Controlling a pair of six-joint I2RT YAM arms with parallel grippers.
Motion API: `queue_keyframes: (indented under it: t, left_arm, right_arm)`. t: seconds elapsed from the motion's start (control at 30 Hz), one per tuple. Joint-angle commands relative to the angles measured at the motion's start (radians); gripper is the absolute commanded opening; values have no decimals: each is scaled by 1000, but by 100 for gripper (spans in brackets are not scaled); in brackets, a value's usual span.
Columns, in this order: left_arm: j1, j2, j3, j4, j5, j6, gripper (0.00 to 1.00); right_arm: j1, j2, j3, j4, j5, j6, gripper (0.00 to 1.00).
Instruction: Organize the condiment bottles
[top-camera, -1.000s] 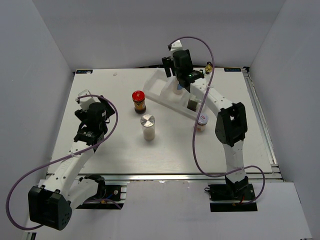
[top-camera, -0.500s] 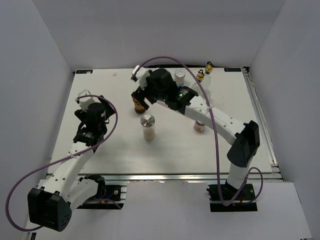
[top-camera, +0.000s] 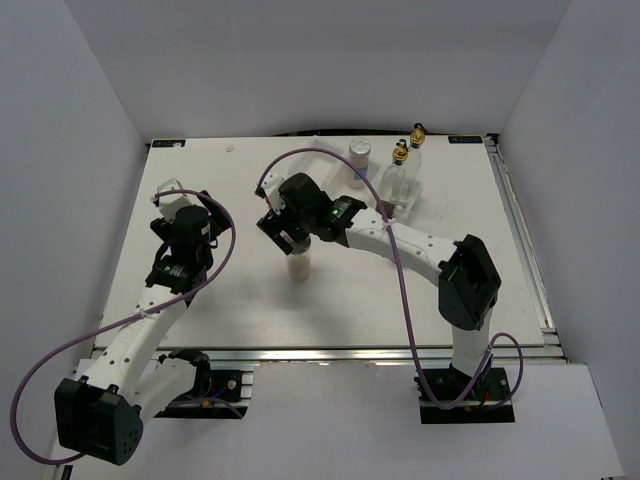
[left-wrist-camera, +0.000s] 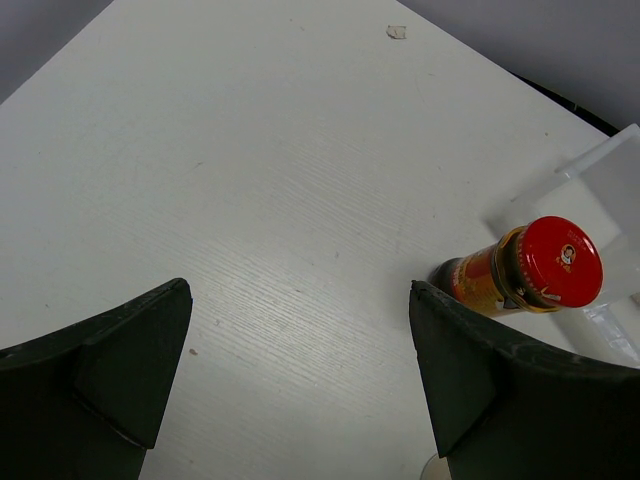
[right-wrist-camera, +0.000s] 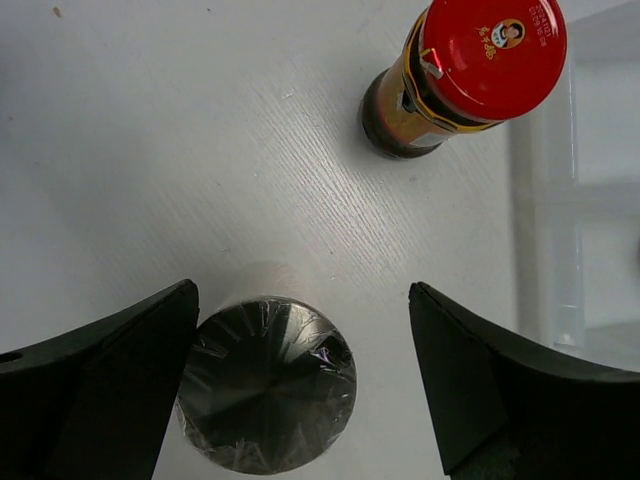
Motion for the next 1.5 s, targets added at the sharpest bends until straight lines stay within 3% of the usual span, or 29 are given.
queue_keyframes:
  t: [0.0, 0.37, 0.47, 0.57, 0.67, 0.8, 1.0, 1.47]
  left_arm:
    - [6, -24, 0, 1, 2, 2, 98]
    - [6, -16, 0, 1, -2, -2, 98]
    - [6, -13, 0, 3, -4, -2, 98]
    - [6, -14, 1, 3, -7, -2, 98]
    - [6, -16, 0, 3, -11, -2, 98]
    - [6, -13, 0, 3, -5, -4, 98]
    - [6, -19, -2, 1, -8, 4, 98]
    - [6, -8, -12, 67, 136, 82, 98]
  right_arm:
    - [14, -19, -26, -12, 34, 34, 89]
    - [34, -42, -96, -68, 29, 151, 89]
    - [34, -77, -122, -37, 61, 163, 76]
    - [33, -109, -129, 10, 106, 171, 41]
    - [15, -145, -111, 37, 201, 156, 28]
    - [-62, -177, -53, 77, 222, 133, 22]
    - [-217, -160, 16, 136, 207, 94, 22]
    - [-360, 119, 294, 110, 193, 56, 20]
